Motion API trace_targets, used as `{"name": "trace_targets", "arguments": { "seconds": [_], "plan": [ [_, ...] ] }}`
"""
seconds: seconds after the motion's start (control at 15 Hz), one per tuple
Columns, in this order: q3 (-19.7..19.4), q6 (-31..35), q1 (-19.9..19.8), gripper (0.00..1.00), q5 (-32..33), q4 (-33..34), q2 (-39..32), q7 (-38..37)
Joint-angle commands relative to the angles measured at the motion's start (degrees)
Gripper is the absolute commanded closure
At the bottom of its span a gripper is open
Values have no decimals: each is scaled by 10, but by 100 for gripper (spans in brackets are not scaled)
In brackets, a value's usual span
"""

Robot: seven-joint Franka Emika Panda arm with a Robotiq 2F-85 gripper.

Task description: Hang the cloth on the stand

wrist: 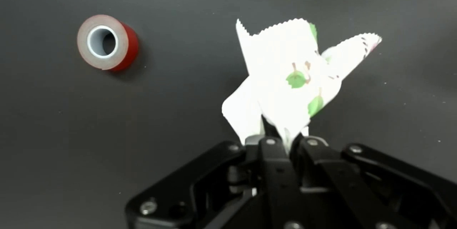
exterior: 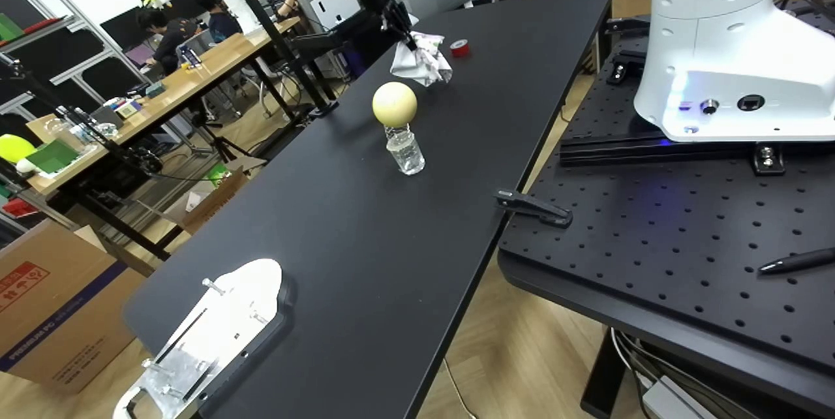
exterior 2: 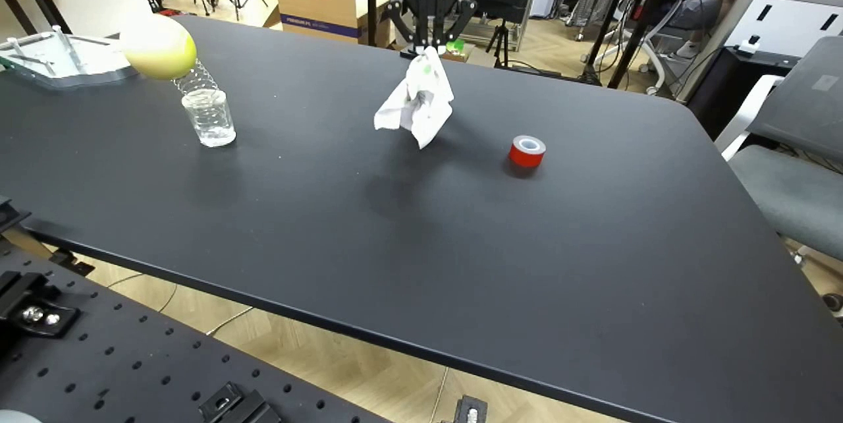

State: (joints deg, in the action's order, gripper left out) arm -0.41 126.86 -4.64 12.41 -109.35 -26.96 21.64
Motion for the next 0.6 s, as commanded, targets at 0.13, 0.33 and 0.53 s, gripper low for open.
{"name": "trace_targets", "arguments": {
  "seconds": [0.13, 0.33, 0.53],
  "plan": [
    [1, -106, 24, 98, 9, 23, 91, -22],
    [6, -164, 42, 98, 11, 76, 104, -34],
    [17, -212, 63, 98, 17, 149, 91, -47]
  ]
}}
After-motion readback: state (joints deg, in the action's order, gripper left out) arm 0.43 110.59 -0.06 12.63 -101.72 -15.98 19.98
